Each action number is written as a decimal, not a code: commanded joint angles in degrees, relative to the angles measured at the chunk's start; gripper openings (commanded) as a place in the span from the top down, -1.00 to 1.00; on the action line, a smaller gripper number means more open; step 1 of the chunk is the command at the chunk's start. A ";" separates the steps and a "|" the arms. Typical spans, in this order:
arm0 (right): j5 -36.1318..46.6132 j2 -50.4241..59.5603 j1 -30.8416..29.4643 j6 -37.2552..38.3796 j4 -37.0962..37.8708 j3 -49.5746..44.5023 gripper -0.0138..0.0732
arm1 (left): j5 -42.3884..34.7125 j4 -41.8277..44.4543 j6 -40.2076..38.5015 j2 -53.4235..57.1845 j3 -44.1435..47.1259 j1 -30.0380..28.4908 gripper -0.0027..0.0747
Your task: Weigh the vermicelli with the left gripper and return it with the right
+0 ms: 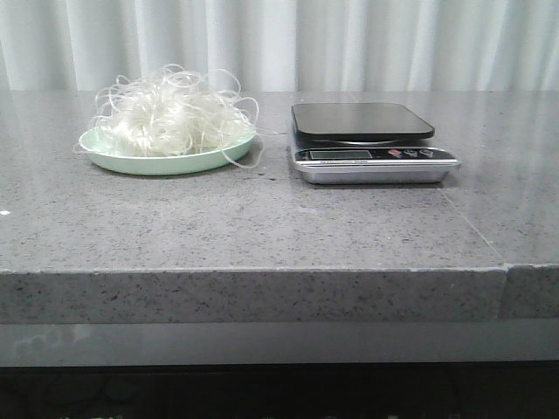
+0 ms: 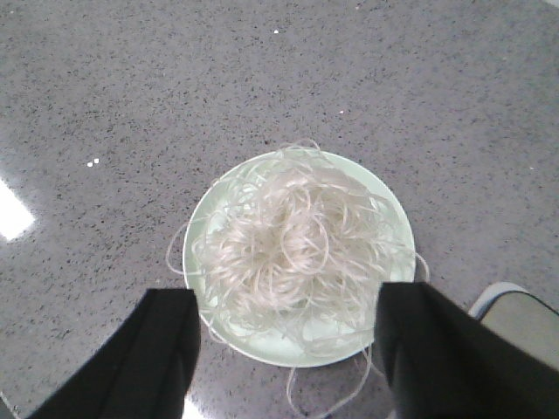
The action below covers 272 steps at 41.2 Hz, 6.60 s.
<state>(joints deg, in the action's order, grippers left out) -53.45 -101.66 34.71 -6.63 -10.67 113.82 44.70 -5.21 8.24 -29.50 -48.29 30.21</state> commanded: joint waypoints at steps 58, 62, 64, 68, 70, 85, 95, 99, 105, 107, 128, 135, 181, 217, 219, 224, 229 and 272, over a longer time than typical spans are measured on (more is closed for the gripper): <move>5.75 76.73 -9.91 -0.41 4.07 -66.74 -0.17 | -4.63 -0.72 -0.68 -0.25 -1.38 0.05 -0.01; 5.75 76.73 -9.91 -0.41 4.07 -66.74 0.04 | -4.63 -0.72 -0.68 -0.25 -1.38 0.05 0.19; 5.75 76.73 -9.91 -0.41 4.07 -66.74 0.13 | -4.63 -0.72 -0.68 -0.25 -1.38 0.05 0.31; 5.75 76.73 -9.91 -0.41 4.07 -66.74 0.23 | -4.63 -0.72 -0.68 -0.25 -1.38 0.05 0.48; 5.75 76.73 -9.91 -0.41 4.07 -66.74 0.25 | -4.63 -0.72 -0.68 -0.25 -1.38 0.05 0.55; 5.81 76.73 -9.91 -0.41 4.07 -66.74 0.28 | -4.63 -0.72 -0.68 -0.25 -1.38 0.05 0.57; 5.81 76.73 -9.91 -0.41 4.07 -66.74 0.28 | -4.63 -0.72 -0.68 -0.25 -1.38 0.05 0.57; 5.81 76.73 -9.91 -0.41 4.07 -66.74 0.28 | -4.63 -0.72 -0.68 -0.25 -1.38 0.05 0.57; 5.81 76.73 -9.91 -0.41 4.07 -66.74 0.28 | -4.89 -0.72 -0.68 0.08 -0.81 0.27 0.57; 5.81 76.73 -9.91 -0.41 4.07 -66.74 0.28 | -5.77 -0.72 -0.68 0.84 0.28 -0.53 0.57; 5.81 76.73 -9.91 -0.41 4.07 -66.74 0.28 | -41.84 -1.36 -0.68 24.77 39.80 -23.45 0.57; 5.81 76.73 -9.91 -0.41 4.07 -66.74 0.28 | -44.70 -1.36 -0.68 31.17 46.71 -25.24 0.57; 5.69 76.68 -9.91 -0.41 4.07 -66.74 0.28 | -45.11 5.21 -8.24 30.98 48.78 -28.39 0.57; 5.69 76.68 -9.91 -0.41 4.07 -66.74 0.28 | -45.22 5.21 -8.24 30.98 48.78 -28.39 0.57; 5.69 76.68 -9.91 -0.41 4.07 -66.74 0.28 | -45.22 5.21 -8.24 30.98 48.78 -28.39 0.57; 5.69 76.68 -9.91 -0.41 4.07 -66.74 0.28 | -45.22 5.21 -8.24 30.98 48.78 -28.39 0.57; 5.69 76.68 -9.91 -0.41 4.07 -66.74 0.28 | -45.22 5.21 -8.24 30.98 48.78 -28.39 0.57; 47.82 103.24 -31.68 -0.41 3.94 -112.79 0.28 | -45.22 5.21 -8.24 30.86 48.78 -28.39 0.57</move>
<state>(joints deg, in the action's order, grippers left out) -14.78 0.48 2.57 -6.63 -6.51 2.46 4.29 0.44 0.67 0.23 0.05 1.86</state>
